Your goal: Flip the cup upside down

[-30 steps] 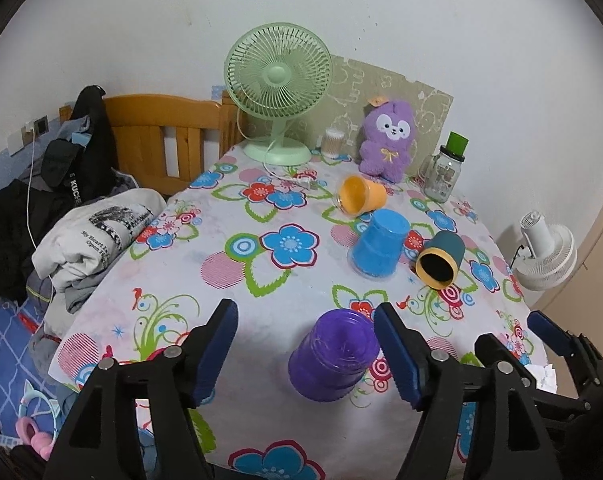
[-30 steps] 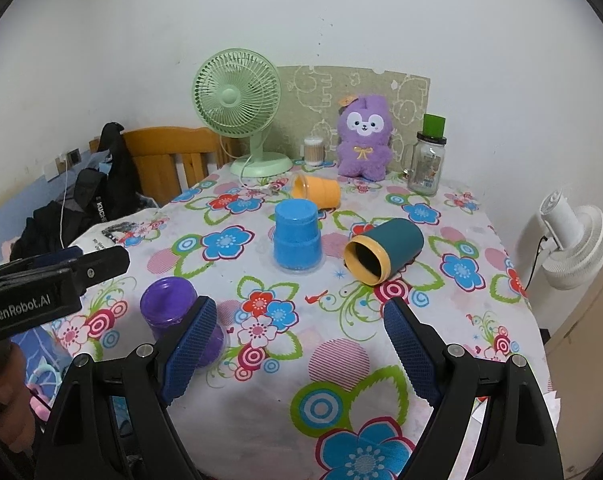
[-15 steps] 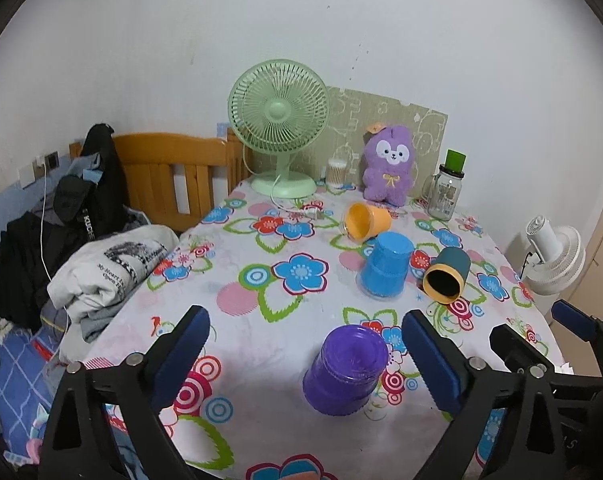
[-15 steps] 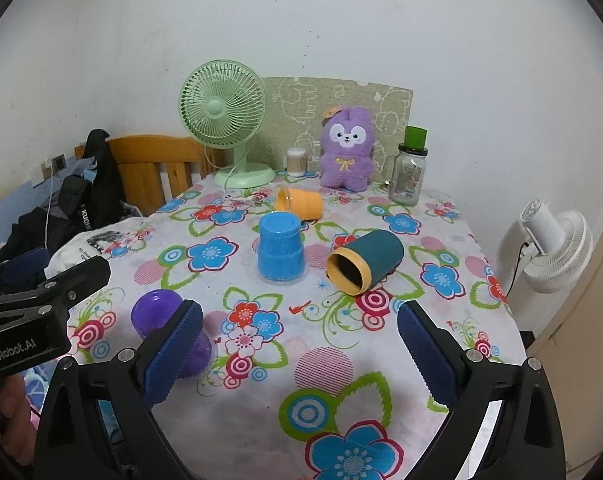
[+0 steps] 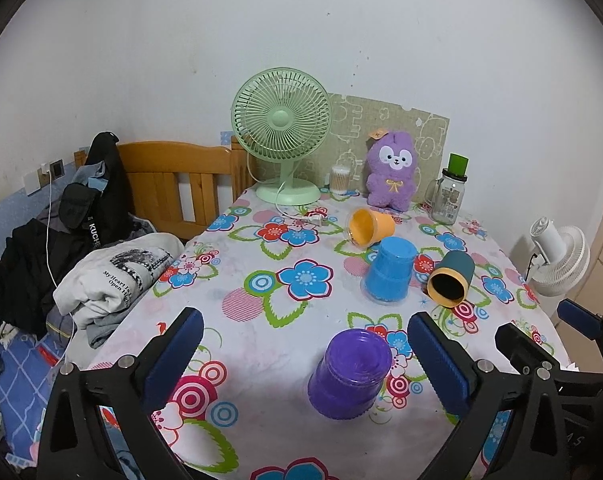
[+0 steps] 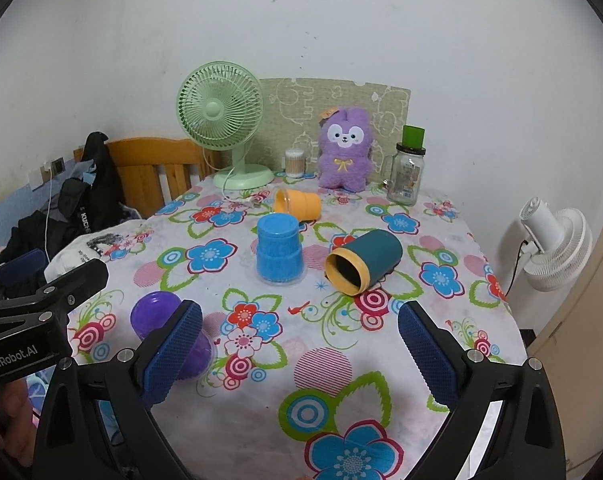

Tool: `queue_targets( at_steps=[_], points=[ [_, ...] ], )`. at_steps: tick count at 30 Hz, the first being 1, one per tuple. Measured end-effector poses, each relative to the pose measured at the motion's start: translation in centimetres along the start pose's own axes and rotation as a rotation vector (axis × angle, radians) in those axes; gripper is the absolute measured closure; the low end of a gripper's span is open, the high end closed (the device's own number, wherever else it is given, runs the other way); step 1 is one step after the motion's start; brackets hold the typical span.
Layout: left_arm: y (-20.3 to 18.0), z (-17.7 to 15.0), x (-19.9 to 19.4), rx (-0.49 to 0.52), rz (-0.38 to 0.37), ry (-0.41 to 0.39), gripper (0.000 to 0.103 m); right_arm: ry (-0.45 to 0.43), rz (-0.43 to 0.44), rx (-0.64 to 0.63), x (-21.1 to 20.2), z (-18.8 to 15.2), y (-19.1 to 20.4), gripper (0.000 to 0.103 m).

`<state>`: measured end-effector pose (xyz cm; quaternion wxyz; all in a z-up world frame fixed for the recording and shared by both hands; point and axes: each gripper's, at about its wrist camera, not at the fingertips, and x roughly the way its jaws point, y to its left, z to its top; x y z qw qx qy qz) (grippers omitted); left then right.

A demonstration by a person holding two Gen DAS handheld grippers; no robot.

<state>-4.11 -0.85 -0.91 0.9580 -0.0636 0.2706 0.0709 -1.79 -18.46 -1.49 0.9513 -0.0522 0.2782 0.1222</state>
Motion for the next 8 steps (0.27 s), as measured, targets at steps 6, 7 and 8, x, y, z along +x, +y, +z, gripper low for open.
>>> queue_targets(
  at_steps=[6, 7, 8],
  points=[
    [-0.03, -0.17, 0.31, 0.007, -0.004, 0.008, 0.0, 0.006, 0.003, 0.01, 0.25, -0.03, -0.16, 0.003],
    [-0.05, -0.18, 0.35, 0.008, -0.004, 0.008, 0.0, 0.006, 0.003, 0.011, 0.27, -0.03, -0.15, 0.003],
    [-0.1, -0.15, 0.38, 0.009, -0.004, 0.007, 0.0, 0.007, 0.004, 0.013, 0.38, 0.0, -0.24, 0.003]
  ],
)
